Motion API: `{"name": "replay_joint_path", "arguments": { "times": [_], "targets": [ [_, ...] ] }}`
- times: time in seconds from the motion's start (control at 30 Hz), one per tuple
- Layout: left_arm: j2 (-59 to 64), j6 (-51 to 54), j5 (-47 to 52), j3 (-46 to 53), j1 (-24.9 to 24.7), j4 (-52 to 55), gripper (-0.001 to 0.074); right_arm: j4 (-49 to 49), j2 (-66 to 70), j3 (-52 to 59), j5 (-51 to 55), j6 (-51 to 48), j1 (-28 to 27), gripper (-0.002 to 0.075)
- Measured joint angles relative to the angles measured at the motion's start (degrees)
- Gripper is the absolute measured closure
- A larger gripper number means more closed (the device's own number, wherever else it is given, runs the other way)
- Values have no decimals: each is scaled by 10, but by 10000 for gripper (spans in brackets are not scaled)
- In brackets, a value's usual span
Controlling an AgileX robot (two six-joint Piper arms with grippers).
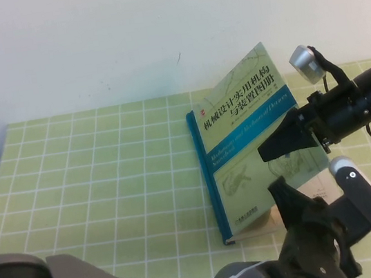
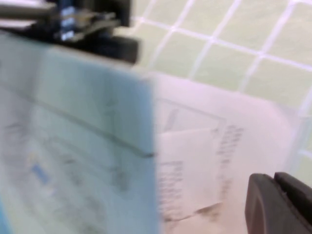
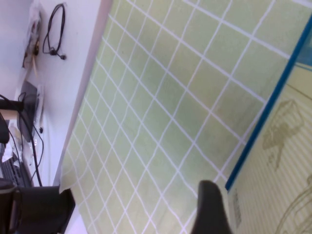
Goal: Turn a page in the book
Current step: Open the closed book
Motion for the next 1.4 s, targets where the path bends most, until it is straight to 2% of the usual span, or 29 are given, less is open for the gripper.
{"name": "replay_joint_path", "arguments": {
  "times": [0.17,0.53,0.9,1.4],
  "targets": [
    [5,-5,50,0,0,8,738,4,0,0,1,-4,0,283],
    [18,-16,67,0,22,23,738,8,0,0,1,-9,0,283],
    [18,-14,105,0,23,21,738,8,0,-6,3,-9,0,284],
    [18,-14,117,0,23,20,738,-98,-21,-52,8,48,-1,284]
  ]
}}
